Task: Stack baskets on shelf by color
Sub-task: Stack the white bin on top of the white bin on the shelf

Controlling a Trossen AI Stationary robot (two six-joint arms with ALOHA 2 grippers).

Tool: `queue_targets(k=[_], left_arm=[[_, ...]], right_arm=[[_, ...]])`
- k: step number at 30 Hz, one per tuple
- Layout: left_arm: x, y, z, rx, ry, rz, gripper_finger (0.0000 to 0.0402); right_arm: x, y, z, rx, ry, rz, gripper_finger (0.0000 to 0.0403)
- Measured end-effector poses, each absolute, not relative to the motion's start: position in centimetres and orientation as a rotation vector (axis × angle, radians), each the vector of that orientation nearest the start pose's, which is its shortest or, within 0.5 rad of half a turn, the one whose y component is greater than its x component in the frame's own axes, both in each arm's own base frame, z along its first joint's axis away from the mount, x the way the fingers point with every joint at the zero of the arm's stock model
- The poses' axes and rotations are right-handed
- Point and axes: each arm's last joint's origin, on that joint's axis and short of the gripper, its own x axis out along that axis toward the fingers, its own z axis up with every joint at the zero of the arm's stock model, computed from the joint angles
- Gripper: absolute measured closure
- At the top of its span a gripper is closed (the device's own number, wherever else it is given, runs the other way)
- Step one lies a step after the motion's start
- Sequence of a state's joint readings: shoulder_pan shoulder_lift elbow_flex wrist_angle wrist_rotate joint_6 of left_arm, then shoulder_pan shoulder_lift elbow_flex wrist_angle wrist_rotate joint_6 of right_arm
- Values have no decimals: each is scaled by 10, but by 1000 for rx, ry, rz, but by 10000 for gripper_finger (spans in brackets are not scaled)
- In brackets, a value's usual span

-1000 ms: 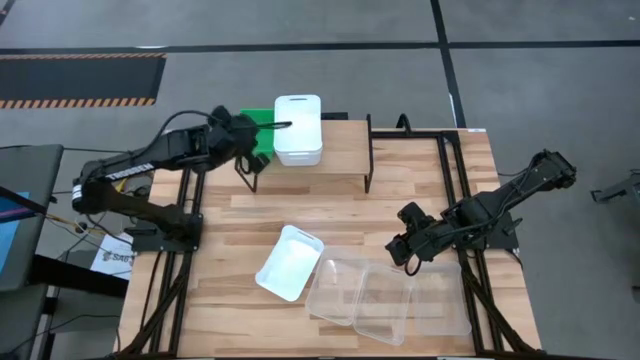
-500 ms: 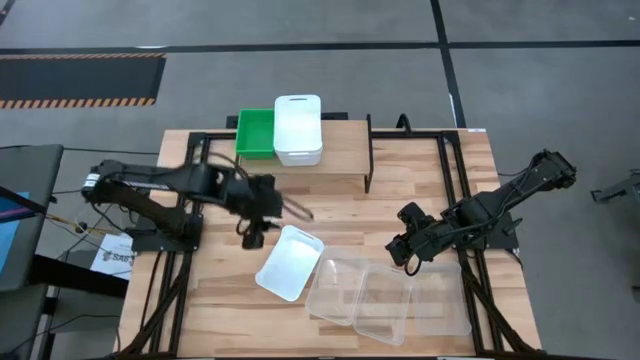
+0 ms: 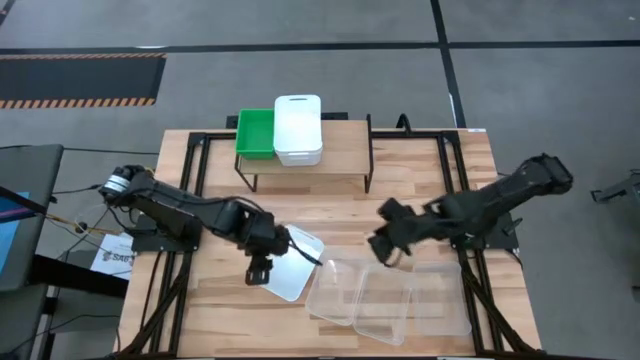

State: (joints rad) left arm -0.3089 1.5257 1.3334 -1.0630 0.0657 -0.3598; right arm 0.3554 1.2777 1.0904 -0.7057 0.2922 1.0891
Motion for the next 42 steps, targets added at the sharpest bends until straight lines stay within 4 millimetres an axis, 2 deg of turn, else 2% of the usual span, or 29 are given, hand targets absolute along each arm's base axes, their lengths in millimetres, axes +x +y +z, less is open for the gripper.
queue_targets(k=[5, 8, 15, 21, 28, 34, 39, 42], left_arm=[[268, -105, 291, -203, 1273, -23, 222], [262, -113, 292, -216, 1288, -20, 223], [239, -123, 304, -244, 1306, -2, 224], [217, -125, 322, -284, 1218, 54, 224], [200, -128, 336, -308, 1122, 91, 224], [195, -131, 337, -281, 1113, 83, 224], [195, -131, 337, -242, 1106, 71, 224], [194, -130, 337, -205, 1107, 72, 224]], right_arm=[[293, 63, 275, 689, 751, -245, 202], [319, 53, 262, 648, 768, -232, 202], [373, 36, 248, 490, 805, -229, 202], [408, 35, 240, 408, 853, -210, 202], [428, 43, 215, 360, 994, -224, 202], [431, 43, 187, 390, 1118, -293, 202], [426, 43, 182, 440, 1164, -351, 206], [425, 42, 183, 499, 1167, -399, 227]])
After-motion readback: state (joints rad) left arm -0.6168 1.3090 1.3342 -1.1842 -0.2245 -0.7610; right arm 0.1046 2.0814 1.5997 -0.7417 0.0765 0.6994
